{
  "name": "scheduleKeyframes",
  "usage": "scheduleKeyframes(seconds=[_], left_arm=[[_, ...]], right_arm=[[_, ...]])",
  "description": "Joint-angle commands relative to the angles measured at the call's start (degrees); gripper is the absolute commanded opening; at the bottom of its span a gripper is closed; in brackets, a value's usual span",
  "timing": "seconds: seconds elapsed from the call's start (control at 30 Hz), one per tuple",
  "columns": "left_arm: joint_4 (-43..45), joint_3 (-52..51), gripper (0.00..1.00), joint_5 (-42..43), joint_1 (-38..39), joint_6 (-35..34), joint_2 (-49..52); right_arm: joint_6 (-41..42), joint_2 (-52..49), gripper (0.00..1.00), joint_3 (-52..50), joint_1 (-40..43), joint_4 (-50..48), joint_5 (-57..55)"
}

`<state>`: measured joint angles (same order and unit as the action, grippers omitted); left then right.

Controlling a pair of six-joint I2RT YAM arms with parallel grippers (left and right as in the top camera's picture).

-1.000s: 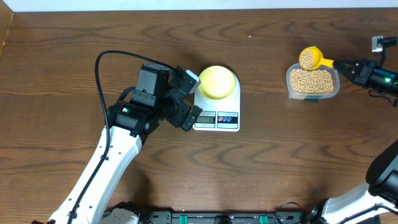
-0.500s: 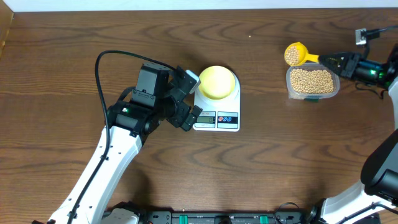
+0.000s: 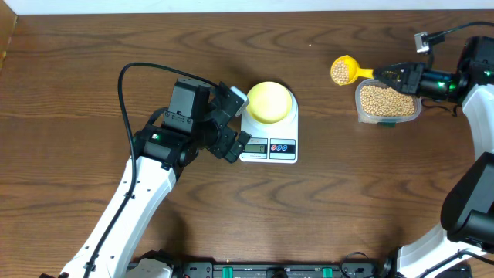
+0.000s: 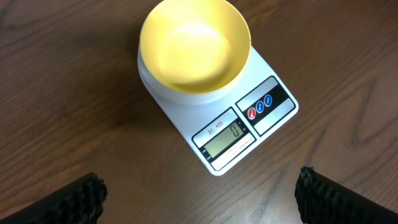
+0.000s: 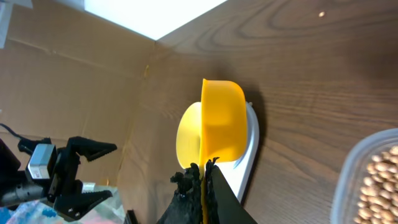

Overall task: Scoop item into bowl and weigh 50g on scale
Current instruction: 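Carry the filled scoop left over the yellow bowl on the scale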

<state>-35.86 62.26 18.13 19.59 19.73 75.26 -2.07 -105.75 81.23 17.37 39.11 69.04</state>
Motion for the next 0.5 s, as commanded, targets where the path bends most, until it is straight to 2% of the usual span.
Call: scheduleKeyframes(seconds=[0.0,0.47], left_arm=[[-0.1,-0.2,0.99,0.7,-0.2,0.2,-0.4],[-0.1,-0.2,0.99,0.7,-0.2,0.2,-0.4]], right_arm=[[0.4,-0.3,0.01,-0.3,-2.1,-0.2,2.0],[1.4,-0.3,0.01,-0.3,-8.6,-2.3,1.8]])
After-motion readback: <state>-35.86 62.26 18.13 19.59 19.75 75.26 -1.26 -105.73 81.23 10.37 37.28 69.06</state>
